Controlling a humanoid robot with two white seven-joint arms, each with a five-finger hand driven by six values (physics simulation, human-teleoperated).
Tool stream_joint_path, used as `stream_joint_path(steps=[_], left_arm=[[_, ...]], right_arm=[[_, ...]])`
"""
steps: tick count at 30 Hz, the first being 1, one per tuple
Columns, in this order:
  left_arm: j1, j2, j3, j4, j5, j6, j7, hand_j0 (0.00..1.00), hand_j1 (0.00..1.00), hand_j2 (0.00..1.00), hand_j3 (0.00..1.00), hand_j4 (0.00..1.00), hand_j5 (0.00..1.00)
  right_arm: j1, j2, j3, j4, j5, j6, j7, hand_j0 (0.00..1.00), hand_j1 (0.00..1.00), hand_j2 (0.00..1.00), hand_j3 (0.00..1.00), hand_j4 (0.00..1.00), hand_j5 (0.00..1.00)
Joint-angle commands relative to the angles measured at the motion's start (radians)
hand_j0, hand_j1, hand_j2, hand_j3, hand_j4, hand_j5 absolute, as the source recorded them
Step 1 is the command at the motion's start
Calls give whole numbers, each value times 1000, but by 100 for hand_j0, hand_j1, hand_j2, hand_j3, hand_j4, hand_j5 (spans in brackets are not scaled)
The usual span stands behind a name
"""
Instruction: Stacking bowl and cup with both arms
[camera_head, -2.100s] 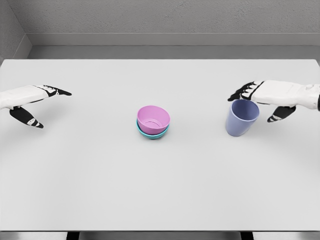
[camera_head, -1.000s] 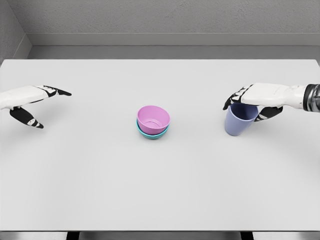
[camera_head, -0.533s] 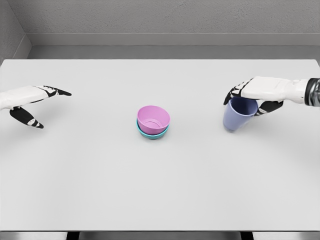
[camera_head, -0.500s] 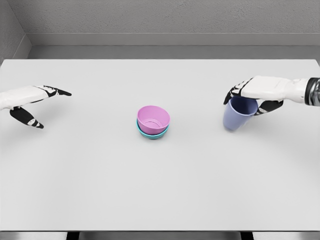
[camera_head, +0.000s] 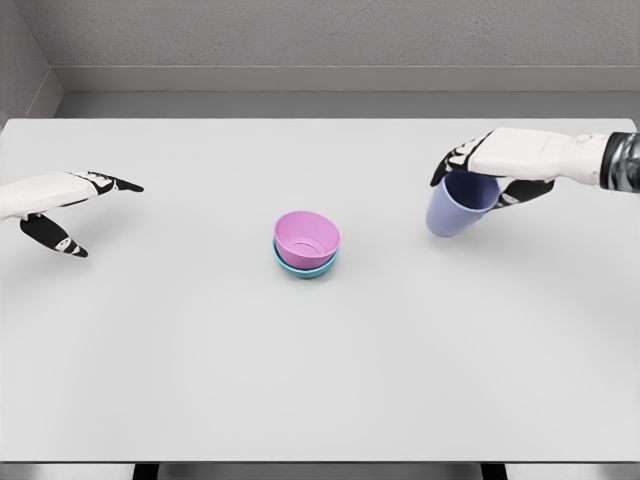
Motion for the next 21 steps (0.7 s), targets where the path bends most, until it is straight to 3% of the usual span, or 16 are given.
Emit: stream_joint_path(steps=[1, 5, 16, 21], left_arm=[[-2, 0, 0, -1, 7, 3, 0, 100, 100, 100, 100, 100, 100], [0, 2, 1, -2, 4, 3, 0, 100, 100, 100, 100, 100, 100], [2, 3, -2, -2, 3, 3, 0, 100, 100, 100, 100, 100, 100], [2, 3, -3, -1, 1, 3, 0, 100, 100, 100, 100, 100, 100]], right_arm=[[-2, 4, -1, -1, -6, 2, 0, 64, 64, 64, 64, 64, 64], [-8, 8, -1, -33, -6, -1, 0, 64, 64, 64, 64, 64, 64], [-28, 25, -4, -37, -8, -6, 0, 64, 64, 64, 64, 64, 64], [-32, 27, -4, -80, -8, 2, 0, 64, 64, 64, 64, 64, 64]])
